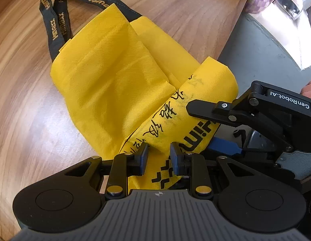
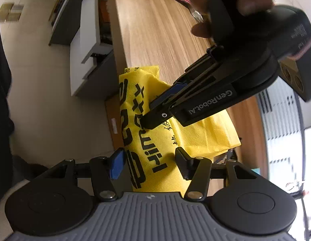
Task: Fold shopping bag
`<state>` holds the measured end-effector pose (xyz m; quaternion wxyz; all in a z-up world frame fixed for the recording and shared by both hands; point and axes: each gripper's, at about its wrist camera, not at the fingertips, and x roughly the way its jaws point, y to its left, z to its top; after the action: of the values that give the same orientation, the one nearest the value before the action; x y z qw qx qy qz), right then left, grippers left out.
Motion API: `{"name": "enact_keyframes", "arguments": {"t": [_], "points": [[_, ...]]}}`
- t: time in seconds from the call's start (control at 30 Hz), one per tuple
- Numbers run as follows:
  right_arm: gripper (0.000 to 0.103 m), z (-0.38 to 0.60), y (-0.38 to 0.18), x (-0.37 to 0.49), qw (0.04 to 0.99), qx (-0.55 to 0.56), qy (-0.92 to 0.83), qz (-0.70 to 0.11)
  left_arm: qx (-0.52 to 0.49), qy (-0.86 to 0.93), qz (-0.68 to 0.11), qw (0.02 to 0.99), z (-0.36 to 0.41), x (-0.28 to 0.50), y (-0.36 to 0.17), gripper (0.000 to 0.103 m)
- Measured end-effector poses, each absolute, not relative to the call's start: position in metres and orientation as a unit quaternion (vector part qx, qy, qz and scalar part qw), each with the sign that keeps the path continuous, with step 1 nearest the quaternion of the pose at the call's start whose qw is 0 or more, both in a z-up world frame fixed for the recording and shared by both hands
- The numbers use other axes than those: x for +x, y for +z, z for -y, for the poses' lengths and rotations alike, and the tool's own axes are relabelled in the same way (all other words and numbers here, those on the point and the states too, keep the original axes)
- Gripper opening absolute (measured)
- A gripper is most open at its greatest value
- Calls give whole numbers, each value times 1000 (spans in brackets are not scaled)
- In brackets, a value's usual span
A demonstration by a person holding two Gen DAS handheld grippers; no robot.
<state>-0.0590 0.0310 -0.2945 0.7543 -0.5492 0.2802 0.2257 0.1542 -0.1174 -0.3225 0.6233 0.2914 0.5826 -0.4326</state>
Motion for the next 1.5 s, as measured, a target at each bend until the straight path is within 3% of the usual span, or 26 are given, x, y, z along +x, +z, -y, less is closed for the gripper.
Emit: {"name": "enact_keyframes", "arguments": {"t": [0.17, 0.4, 0.63, 0.9, 1.27, 1.5], "points": [[56, -32, -306, -54, 728, -595, 221, -259, 293, -435, -580, 623, 120, 155, -323, 28], [50, -18, -277, -24, 745, -515, 276, -321, 241, -460, -560, 646, 99, 147, -308, 27], [47, 20, -222, 54, 728, -320, 385, -468, 234, -484, -517, 666, 72, 134, -265, 28], [42, 62, -219, 174, 636, -103, 459, -612, 246, -479, -490, 686, 71, 142, -252, 29], [37, 93, -239, 221, 583, 17, 493, -646, 259, -459, -512, 678, 103, 202, -273, 29], [37, 92, -248, 211, 590, 6, 504, -631, 269, -447, -557, 646, 119, 229, -293, 31]]}}
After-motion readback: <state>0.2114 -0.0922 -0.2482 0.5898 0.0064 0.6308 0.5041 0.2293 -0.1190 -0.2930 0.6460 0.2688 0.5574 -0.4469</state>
